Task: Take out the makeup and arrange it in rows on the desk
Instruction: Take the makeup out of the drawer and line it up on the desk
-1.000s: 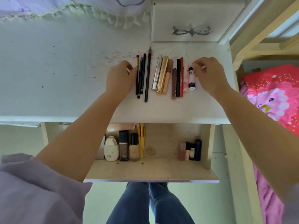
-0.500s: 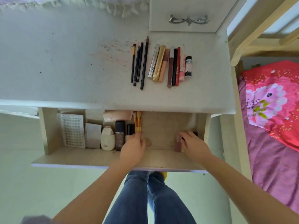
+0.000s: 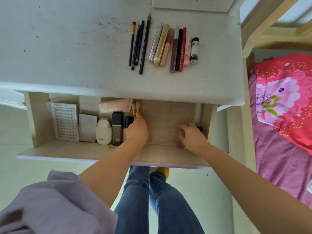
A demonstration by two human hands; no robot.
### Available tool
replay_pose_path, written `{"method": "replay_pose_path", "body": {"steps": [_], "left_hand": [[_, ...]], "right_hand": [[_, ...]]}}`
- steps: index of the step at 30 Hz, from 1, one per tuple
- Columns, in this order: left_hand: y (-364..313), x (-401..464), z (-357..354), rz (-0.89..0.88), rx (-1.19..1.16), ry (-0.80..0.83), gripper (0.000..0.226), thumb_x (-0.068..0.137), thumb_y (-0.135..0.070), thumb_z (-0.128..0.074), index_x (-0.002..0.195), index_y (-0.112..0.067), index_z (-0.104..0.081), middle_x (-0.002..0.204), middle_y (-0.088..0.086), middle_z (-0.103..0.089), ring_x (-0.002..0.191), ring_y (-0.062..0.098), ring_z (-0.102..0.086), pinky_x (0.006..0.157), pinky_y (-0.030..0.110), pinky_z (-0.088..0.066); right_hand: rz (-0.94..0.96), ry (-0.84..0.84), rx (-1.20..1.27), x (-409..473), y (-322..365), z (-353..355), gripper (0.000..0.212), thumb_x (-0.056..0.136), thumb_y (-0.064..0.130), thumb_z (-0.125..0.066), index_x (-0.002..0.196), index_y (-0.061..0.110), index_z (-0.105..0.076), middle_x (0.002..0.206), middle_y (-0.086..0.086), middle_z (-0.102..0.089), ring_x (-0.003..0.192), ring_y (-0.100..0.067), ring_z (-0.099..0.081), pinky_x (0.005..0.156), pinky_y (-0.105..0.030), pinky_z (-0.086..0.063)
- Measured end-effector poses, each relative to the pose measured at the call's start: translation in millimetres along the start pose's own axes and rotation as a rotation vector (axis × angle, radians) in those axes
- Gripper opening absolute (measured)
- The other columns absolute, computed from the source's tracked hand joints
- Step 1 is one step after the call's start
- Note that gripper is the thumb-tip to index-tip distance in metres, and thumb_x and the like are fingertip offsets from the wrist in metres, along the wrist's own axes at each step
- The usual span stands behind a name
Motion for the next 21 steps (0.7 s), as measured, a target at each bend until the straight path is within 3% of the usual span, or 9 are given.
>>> {"method": "replay_pose_path", "body": {"steps": [5,7,12,16,21], "left_hand": [[-4,-7,0,0.011,0.032,-0.02,0.053,0.097,-0.004,-0.034,0.146,-0.006,-0.015,0.128,0.014,-0.052,0.103,0.034,-0.061,0.082,0.041,-0.047],[-5,-8,-3,0.023,0.048,-0.021,0.052,0.098,-0.006,-0.034,0.146,-0.006,-0.015,0.13,0.013,-0.05,0.104,0.033,-0.06,0.082,0.039,-0.046],[0,-3,-11,-0.019,0.117,0.051,0.024,0.097,-0.008,-0.039,0.12,-0.01,-0.044,0.106,0.01,-0.062,0.092,0.028,-0.062,0.07,0.034,-0.035],[3,-1,-11,-0.085,0.113,0.059,0.014,0.096,-0.015,-0.045,0.107,-0.011,-0.053,0.085,0.003,-0.054,0.069,0.018,-0.053,0.062,0.03,-0.039],[-13,-45,33,-0.461,-0.072,0.015,0.009,0.095,-0.026,-0.049,0.099,-0.019,-0.049,0.095,-0.004,-0.052,0.068,0.009,-0.052,0.062,0.022,-0.047]], "right_hand": [[-0.002,0.063,0.163,-3,-4,-3,0.029,0.099,0.019,-0.044,0.126,0.017,-0.054,0.123,-0.007,-0.053,0.09,-0.014,-0.053,0.071,-0.014,-0.043],[0.031,0.081,0.183,-6,-3,-7,0.029,0.099,0.02,-0.044,0.126,0.017,-0.053,0.119,-0.006,-0.057,0.09,-0.01,-0.052,0.075,-0.016,-0.041],[0.052,0.066,0.196,-8,-1,-11,0.03,0.098,0.02,-0.045,0.127,0.015,-0.053,0.12,-0.006,-0.055,0.094,-0.012,-0.053,0.083,-0.017,-0.039],[0.052,0.064,0.186,-13,1,-7,0.033,0.098,0.024,-0.046,0.129,0.015,-0.05,0.12,-0.003,-0.058,0.101,-0.013,-0.056,0.085,-0.016,-0.041],[0.132,-0.029,0.301,-35,28,39,0.029,0.095,0.026,-0.052,0.124,0.021,-0.048,0.099,0.014,-0.057,0.088,-0.002,-0.054,0.075,-0.011,-0.04]]}}
Point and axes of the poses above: each hand's wrist, its own x-axis towards the middle knuckle, its own z-axis out of the back of the hand, y = z × x, the point moved 4 cm from there along x, towards the middle knuckle
